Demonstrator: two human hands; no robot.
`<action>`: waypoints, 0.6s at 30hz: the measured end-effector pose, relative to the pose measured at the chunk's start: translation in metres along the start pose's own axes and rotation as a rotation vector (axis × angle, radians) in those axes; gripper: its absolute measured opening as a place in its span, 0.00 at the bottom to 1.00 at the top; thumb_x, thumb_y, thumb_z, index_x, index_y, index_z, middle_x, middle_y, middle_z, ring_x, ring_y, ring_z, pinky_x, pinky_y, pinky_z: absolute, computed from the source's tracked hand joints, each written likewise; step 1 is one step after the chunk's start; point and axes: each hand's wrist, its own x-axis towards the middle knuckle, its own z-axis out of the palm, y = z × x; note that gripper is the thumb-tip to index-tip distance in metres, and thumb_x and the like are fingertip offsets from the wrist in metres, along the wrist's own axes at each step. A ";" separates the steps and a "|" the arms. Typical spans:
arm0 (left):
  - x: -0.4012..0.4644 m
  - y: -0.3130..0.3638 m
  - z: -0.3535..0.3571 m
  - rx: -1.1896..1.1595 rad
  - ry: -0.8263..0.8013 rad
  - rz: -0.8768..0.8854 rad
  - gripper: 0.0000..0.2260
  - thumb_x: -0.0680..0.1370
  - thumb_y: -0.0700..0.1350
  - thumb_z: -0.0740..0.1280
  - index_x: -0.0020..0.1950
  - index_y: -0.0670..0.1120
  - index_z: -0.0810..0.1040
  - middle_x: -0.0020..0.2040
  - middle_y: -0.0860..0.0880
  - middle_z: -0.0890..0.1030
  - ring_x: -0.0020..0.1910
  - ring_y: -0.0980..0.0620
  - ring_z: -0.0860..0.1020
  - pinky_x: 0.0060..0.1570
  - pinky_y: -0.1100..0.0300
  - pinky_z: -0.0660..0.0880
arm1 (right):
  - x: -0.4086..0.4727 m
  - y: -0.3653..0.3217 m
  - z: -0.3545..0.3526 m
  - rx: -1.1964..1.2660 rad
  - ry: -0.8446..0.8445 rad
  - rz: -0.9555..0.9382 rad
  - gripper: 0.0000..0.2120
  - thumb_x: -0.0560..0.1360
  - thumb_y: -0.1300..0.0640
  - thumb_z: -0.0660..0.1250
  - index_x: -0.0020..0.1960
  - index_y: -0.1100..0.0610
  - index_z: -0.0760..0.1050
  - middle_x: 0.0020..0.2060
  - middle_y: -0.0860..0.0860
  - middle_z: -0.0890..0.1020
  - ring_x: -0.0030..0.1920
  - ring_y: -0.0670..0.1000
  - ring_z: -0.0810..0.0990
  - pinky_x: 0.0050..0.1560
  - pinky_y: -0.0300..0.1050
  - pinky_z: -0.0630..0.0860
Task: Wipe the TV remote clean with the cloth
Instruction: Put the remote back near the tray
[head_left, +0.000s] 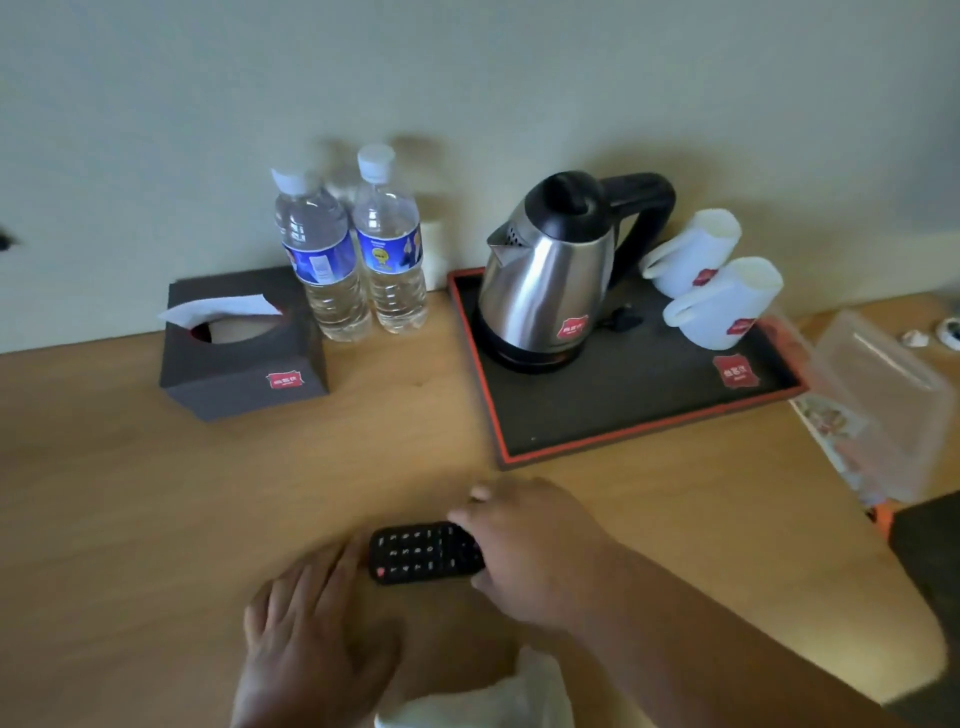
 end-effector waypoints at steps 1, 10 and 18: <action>0.006 0.008 0.003 0.025 0.005 0.026 0.39 0.62 0.66 0.65 0.71 0.51 0.72 0.66 0.51 0.76 0.64 0.47 0.71 0.63 0.48 0.62 | -0.003 0.016 -0.009 0.002 0.021 0.020 0.19 0.71 0.46 0.69 0.60 0.49 0.74 0.52 0.49 0.77 0.53 0.54 0.77 0.53 0.54 0.75; 0.037 0.049 0.018 0.087 0.018 0.009 0.32 0.74 0.65 0.57 0.74 0.50 0.69 0.76 0.48 0.68 0.76 0.46 0.62 0.76 0.48 0.50 | 0.015 0.128 -0.052 0.012 0.104 0.233 0.28 0.69 0.48 0.72 0.69 0.45 0.72 0.61 0.45 0.77 0.61 0.51 0.75 0.60 0.51 0.73; 0.039 0.050 0.019 0.148 -0.022 -0.014 0.33 0.74 0.65 0.57 0.74 0.50 0.69 0.77 0.47 0.67 0.76 0.44 0.63 0.75 0.44 0.56 | 0.042 0.159 -0.028 -0.014 0.003 0.291 0.27 0.69 0.57 0.70 0.67 0.44 0.73 0.60 0.48 0.77 0.60 0.54 0.76 0.58 0.52 0.75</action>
